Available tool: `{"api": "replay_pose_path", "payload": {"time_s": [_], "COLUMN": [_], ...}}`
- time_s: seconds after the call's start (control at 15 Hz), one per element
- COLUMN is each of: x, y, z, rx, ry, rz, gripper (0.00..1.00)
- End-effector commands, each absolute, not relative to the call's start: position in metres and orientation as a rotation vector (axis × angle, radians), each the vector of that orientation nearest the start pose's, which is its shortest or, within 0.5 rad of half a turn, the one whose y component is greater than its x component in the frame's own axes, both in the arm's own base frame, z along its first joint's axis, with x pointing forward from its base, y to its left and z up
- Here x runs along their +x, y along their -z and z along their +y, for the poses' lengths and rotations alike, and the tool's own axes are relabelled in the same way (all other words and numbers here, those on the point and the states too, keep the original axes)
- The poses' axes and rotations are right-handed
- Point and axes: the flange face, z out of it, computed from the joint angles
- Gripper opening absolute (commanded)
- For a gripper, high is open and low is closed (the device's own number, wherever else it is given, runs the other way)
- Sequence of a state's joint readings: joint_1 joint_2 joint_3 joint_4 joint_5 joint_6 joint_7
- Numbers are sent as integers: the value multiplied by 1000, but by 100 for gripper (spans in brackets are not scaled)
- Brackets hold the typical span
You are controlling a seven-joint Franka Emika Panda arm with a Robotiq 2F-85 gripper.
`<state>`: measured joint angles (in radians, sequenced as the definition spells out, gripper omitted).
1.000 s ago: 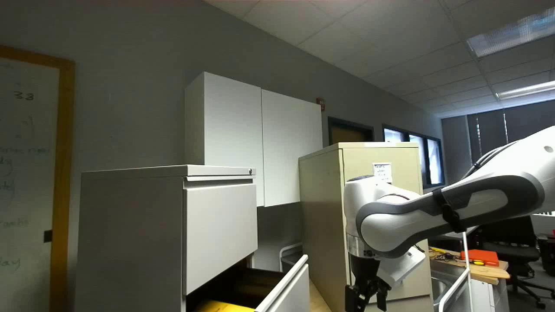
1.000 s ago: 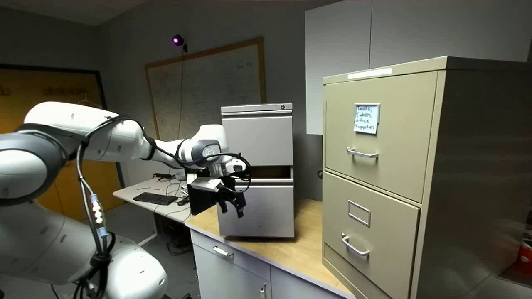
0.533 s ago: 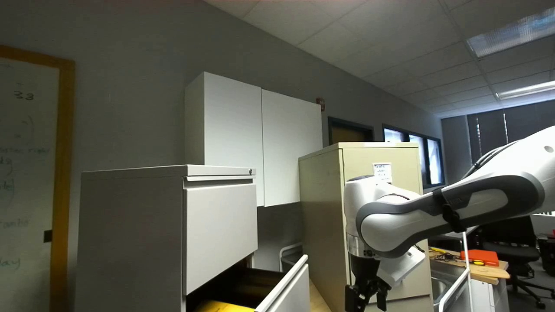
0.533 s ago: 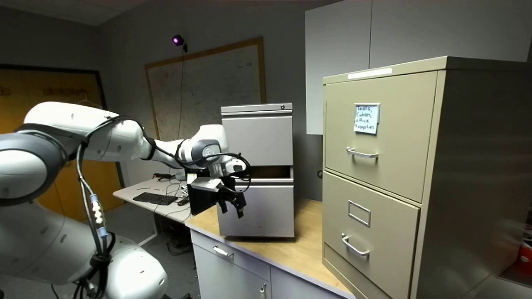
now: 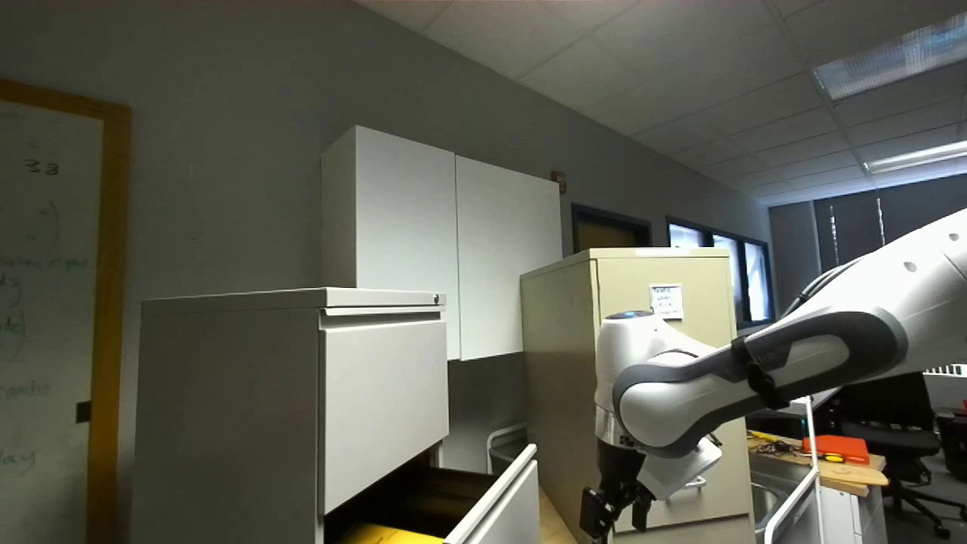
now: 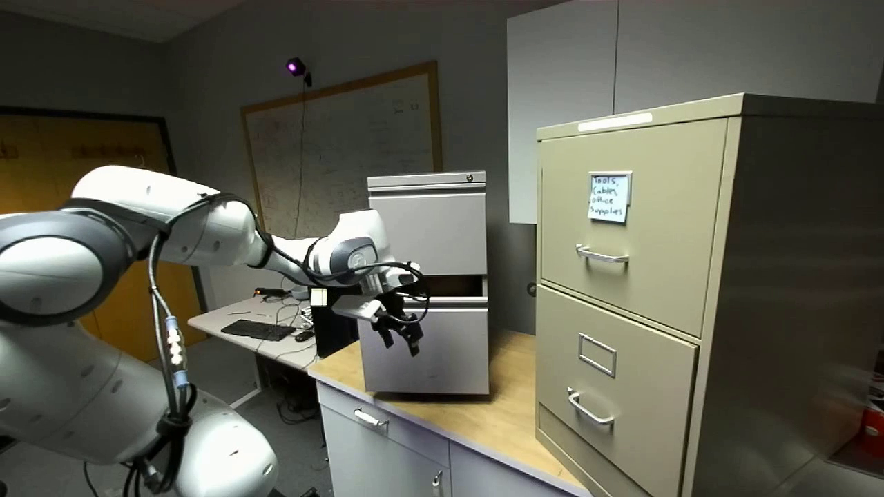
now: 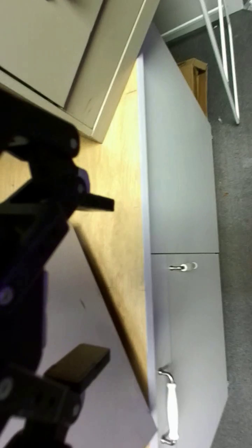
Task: Close the bottom drawer of the left cabinet
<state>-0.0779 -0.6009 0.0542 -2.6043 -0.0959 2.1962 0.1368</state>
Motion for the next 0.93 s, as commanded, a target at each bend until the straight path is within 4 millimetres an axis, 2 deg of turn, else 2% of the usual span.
{"api": "replay_pose_path", "payload": {"time_s": [0.0,0.33,0.53,0.6,0.87], "x": [419,461,489,499,532], "y": [-460,-439,-444,-450,-478], "z": [-33,-57,-64,-63,-52], "rx": [-3176,-3055,-2896,-2844,-2660], "ry": [454,604,694,723,804], "rz": [253,336,414,420,386], "gripper": [67,27,5,0,0]}}
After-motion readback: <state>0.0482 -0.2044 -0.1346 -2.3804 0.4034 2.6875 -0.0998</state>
